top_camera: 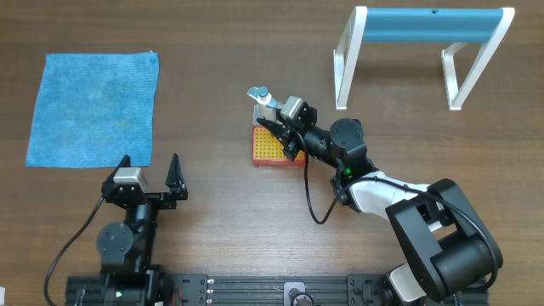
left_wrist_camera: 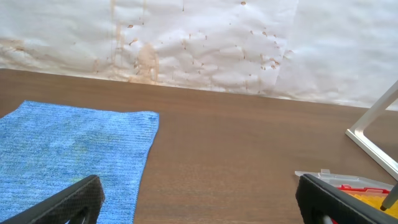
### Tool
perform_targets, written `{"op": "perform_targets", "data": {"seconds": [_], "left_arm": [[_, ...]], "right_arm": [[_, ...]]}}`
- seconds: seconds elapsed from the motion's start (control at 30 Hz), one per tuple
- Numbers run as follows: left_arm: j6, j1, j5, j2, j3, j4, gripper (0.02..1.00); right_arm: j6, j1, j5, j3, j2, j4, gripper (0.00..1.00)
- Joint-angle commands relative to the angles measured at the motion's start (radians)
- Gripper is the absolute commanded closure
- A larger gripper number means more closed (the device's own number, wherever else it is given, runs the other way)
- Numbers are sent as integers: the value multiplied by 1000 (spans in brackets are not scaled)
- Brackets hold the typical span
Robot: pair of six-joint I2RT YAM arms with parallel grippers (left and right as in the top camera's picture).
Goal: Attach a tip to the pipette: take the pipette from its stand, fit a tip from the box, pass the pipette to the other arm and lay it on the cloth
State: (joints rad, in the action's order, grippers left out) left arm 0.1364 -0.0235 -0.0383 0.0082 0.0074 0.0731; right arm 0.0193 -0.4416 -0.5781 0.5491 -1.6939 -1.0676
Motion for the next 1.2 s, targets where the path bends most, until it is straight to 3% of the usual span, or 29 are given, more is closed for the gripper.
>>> {"op": "perform_targets", "data": {"seconds": [0.03,0.5,1.2], "left_arm": [[6,-2,-15,-5,-2,6,20],[6,-2,-15,-5,-2,6,23],[6,-2,-15,-5,-2,6,20]], "right_arm": [[-23,-8,-17,-9,8,26,923],[-26,-8,-51,-9,31,0,923],[9,-4,-32,-9,-32,35,923]]}}
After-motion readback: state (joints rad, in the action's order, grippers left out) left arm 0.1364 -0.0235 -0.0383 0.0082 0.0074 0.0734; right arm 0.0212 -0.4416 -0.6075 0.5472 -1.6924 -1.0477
